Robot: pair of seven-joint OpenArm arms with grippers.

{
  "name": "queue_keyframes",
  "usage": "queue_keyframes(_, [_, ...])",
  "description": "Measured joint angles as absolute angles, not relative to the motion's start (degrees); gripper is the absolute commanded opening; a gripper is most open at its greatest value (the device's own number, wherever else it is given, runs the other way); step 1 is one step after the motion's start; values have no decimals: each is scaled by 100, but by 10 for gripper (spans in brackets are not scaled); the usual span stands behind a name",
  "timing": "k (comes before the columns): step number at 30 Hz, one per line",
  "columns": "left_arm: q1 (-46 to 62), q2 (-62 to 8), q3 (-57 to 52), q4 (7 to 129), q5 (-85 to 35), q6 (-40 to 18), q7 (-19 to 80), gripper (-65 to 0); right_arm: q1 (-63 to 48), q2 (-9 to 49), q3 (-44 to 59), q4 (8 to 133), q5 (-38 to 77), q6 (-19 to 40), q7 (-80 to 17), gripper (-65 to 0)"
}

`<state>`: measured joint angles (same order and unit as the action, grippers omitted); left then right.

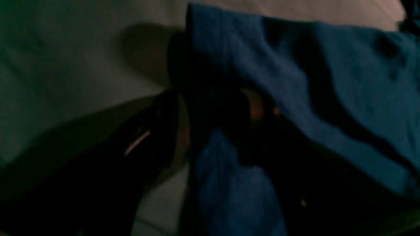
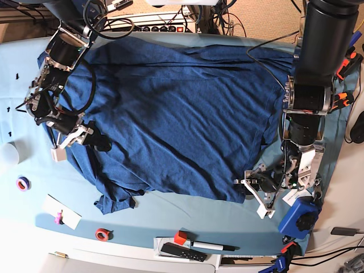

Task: Layout the t-shirt on the table in an organized manner, then fold the t-shirt properly
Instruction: 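Release the shirt and move both grippers to the shirt's hem corners, then grasp the hem corners with both grippers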

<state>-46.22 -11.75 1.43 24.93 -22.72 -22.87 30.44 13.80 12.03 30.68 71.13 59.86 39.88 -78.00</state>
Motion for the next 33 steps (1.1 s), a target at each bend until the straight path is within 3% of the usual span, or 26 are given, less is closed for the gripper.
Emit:
queue_keyframes(26, [-4307, -714, 143, 2512, -2591, -2547, 2244, -360, 1365, 1208, 3068, 7113, 5986, 3990, -7824, -404])
queue_keyframes(33, [-4344, -694, 143, 2484, -2956, -2987, 2375, -361, 1365, 1205, 3068, 7113, 5986, 3990, -7824, -404])
